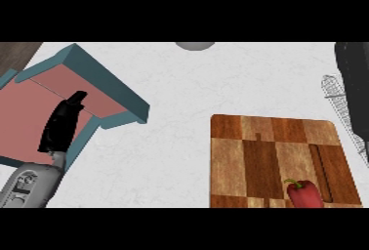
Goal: Pick the lemon from the cutting board and place it in the tiered basket
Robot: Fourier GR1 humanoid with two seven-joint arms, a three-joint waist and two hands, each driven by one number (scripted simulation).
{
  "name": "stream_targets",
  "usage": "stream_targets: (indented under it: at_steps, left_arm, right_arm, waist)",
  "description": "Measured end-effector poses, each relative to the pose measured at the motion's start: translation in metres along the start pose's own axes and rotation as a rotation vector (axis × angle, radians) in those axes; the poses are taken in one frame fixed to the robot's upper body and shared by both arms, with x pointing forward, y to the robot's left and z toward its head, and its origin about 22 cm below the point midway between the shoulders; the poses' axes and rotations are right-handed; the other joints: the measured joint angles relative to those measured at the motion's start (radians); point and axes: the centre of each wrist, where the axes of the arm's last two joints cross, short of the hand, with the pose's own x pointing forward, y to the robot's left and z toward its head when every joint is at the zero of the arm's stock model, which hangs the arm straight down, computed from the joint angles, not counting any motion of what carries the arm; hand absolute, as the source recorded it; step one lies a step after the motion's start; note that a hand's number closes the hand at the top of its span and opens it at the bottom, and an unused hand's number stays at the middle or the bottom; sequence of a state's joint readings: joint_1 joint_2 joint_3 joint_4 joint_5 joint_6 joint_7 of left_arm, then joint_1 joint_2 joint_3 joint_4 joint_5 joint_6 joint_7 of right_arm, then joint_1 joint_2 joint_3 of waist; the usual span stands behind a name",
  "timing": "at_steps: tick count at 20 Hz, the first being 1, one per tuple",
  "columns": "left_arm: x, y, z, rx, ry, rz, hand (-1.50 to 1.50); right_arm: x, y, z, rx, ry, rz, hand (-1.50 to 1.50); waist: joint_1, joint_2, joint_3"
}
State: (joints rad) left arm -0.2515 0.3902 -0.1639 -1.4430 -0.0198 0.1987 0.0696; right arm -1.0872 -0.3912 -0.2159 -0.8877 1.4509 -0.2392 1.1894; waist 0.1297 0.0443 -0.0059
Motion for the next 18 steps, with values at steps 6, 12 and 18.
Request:
stream_targets:
  at_steps: [6, 12, 18]
  left_arm:
    - [-0.003, 0.000, -0.002, 0.005, 0.009, 0.000, 0.00]
    - [-0.007, 0.002, -0.001, 0.014, 0.023, 0.002, 0.00]
    - [-0.012, 0.006, 0.002, 0.028, 0.037, 0.000, 0.00]
  right_arm:
    - [0.028, -0.018, -0.014, -0.093, 0.025, 0.083, 1.50]
    - [0.041, -0.026, -0.026, -0.079, 0.040, 0.092, 1.50]
    - [0.028, -0.015, -0.050, -0.095, 0.060, 0.208, 1.50]
  waist:
    - [-0.011, -0.006, 0.001]
    - [-0.032, -0.011, 0.004]
    - [-0.044, -0.013, 0.005]
